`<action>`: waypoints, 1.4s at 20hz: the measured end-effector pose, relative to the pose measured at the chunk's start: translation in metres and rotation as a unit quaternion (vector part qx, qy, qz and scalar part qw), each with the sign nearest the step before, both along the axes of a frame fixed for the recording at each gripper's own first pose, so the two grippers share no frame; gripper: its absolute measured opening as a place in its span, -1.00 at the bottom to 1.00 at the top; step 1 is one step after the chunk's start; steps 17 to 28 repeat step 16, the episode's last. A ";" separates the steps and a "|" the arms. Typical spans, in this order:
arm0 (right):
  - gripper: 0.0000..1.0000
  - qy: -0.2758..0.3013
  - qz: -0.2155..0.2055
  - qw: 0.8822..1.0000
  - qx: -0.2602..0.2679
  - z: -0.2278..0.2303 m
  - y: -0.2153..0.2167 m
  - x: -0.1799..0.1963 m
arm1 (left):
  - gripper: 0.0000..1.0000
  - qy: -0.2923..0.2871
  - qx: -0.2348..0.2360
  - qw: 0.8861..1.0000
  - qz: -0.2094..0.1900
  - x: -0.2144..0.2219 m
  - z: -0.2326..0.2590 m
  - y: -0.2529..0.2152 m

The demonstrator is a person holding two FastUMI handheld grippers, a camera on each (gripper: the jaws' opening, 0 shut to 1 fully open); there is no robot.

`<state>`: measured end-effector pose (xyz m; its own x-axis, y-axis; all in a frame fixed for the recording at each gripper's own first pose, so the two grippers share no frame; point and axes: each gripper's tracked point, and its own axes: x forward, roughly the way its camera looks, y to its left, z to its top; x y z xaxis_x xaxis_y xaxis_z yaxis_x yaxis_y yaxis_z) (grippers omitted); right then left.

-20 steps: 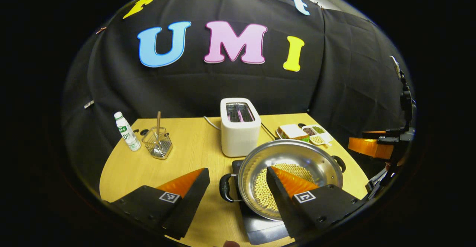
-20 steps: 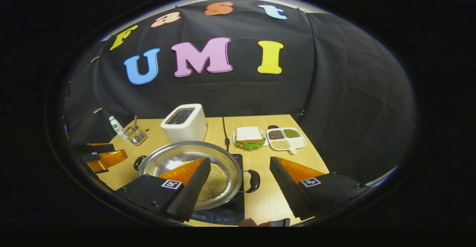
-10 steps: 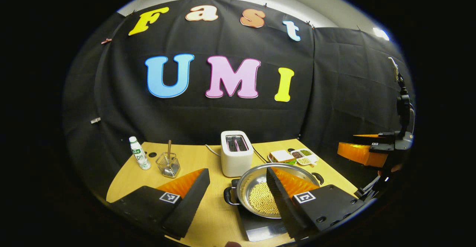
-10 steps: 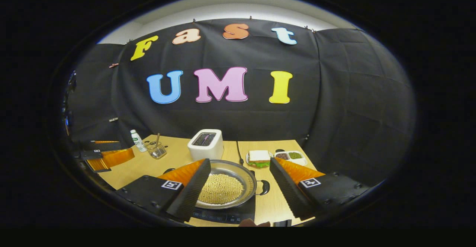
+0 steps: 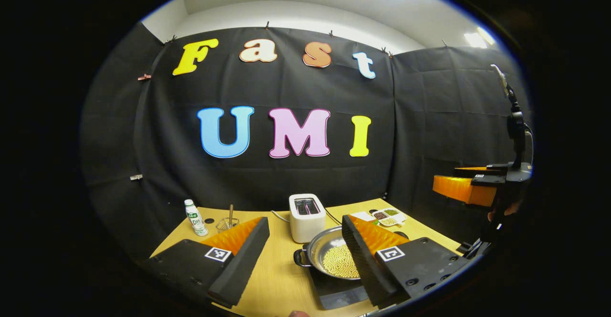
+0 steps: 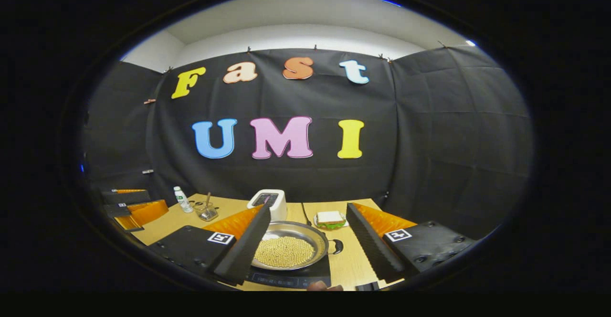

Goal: First push the handle of the pot to place it horizontally, then grasp the pot with both hands and set it on the induction cooktop.

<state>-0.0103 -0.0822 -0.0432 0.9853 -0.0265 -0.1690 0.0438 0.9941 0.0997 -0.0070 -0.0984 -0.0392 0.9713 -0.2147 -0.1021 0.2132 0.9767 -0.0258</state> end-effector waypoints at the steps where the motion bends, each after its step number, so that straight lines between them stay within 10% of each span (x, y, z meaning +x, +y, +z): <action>1: 0.97 -0.008 -0.004 1.000 -0.002 0.004 -0.001 -0.002 | 0.90 0.000 -0.003 1.000 0.001 -0.002 0.001 -0.002; 28: 0.97 -0.002 -0.028 0.999 -0.017 0.001 -0.014 -0.005 | 0.94 -0.011 0.013 1.000 0.017 0.004 0.009 0.005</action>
